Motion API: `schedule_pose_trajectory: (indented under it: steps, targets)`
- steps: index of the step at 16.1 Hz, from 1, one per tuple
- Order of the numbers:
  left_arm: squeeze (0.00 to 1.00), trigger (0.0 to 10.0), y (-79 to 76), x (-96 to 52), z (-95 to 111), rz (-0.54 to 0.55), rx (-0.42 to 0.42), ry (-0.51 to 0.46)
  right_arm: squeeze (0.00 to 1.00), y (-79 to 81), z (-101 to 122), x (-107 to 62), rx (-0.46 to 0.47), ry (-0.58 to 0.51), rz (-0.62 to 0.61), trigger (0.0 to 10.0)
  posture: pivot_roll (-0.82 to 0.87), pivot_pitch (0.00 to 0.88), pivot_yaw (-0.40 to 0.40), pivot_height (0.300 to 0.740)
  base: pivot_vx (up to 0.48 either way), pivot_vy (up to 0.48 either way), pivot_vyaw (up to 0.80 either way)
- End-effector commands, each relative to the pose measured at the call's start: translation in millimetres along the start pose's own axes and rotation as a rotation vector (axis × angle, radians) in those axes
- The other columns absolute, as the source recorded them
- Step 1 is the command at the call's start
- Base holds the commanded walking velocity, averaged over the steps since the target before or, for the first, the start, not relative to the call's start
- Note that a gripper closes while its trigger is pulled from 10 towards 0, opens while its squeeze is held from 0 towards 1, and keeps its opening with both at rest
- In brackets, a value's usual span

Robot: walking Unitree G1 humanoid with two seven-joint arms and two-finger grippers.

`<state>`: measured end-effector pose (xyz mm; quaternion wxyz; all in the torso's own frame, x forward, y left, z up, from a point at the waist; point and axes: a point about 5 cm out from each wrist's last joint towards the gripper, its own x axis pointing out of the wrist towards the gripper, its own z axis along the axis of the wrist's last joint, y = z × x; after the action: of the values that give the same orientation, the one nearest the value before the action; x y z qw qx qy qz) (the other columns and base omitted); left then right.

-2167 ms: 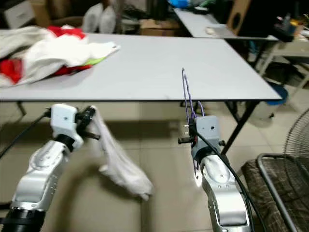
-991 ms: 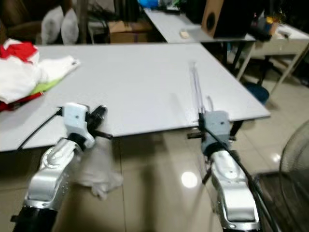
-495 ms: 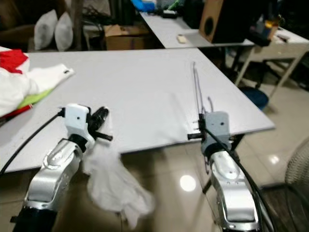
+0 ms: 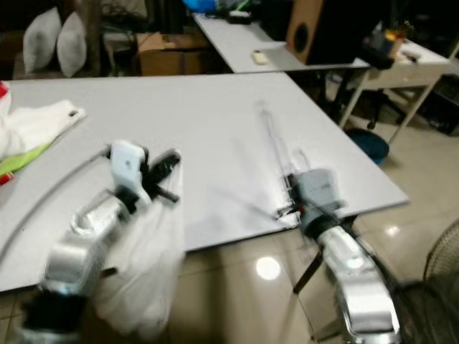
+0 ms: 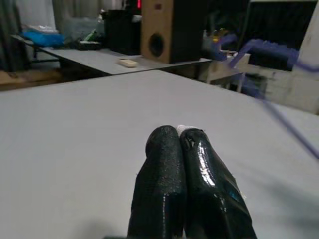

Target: Hang hanger

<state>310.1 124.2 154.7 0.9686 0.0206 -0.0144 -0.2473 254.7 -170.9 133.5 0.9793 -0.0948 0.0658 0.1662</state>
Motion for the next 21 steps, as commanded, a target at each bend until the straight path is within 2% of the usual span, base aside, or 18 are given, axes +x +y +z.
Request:
schedule_pose_trajectory:
  steps: [1, 2, 3, 4, 8, 12, 15, 16, 18, 21]
  targets:
    - [0.00, 10.0, 2.9, 9.1, 9, -0.025, 0.024, -0.022, 0.00, -2.5, 2, -7.9, -0.022, 0.004, 0.075, 10.0, -0.15, 0.000, -0.050, 0.740, 0.000, 0.000, 0.00]
    - [0.00, 10.0, 8.7, 20.8, 19, -0.041, 0.051, -0.030, 0.00, -6.7, 5, -14.9, -0.061, 0.008, 0.142, 10.0, -0.15, 0.000, -0.043, 0.740, 0.000, 0.000, 0.00]
    - [0.00, 10.0, 19.6, 38.5, 40, -0.052, 0.089, -0.052, 0.00, -17.3, 14, -26.5, -0.103, 0.005, 0.219, 10.0, -0.15, 0.000, -0.036, 0.740, 0.000, 0.000, 0.00]
    - [0.00, 10.0, 25.7, 47.8, 52, -0.060, 0.114, -0.068, 0.00, -24.3, 18, -34.0, -0.133, 0.020, 0.267, 10.0, -0.16, 0.000, -0.030, 0.740, 0.000, 0.000, 0.00]
    - [0.00, 10.0, 39.4, 74.6, 90, -0.062, 0.238, -0.097, 0.00, -35.5, 31, -57.6, -0.228, 0.076, 0.451, 10.0, -0.16, 0.000, -0.026, 0.740, 0.000, 0.000, 0.00]
    - [0.00, 10.0, 44.5, 94.1, 117, -0.020, 0.322, -0.119, 0.00, -38.0, 55, -75.0, -0.202, 0.036, 0.617, 10.0, -0.16, 0.000, -0.033, 0.740, 0.000, 0.000, 0.00]
    - [0.00, 10.0, 49.5, 98.4, 119, 0.029, 0.390, -0.100, 0.00, -46.3, 60, -80.2, -0.229, 0.060, 0.632, 10.0, -0.16, 0.000, -0.040, 0.740, 0.000, 0.000, 0.00]
    - [0.00, 10.0, 47.7, 100.0, 119, 0.013, 0.396, -0.101, 0.00, -46.2, 62, -81.4, -0.224, 0.063, 0.658, 10.0, -0.16, 0.000, -0.041, 0.740, 0.000, 0.000, 0.00]
    - [0.00, 10.0, 39.5, 103.1, 124, -0.043, 0.329, -0.149, 0.00, -36.7, 60, -76.8, -0.213, 0.070, 0.716, 10.0, -0.17, 0.000, -0.046, 0.740, 0.000, 0.000, 0.00]
    - [0.00, 10.0, 21.0, 106.7, 138, -0.171, 0.269, -0.240, 0.00, -25.8, 48, -56.5, -0.231, 0.096, 0.756, 10.0, -0.17, 0.000, -0.050, 0.740, 0.000, 0.000, 0.00]
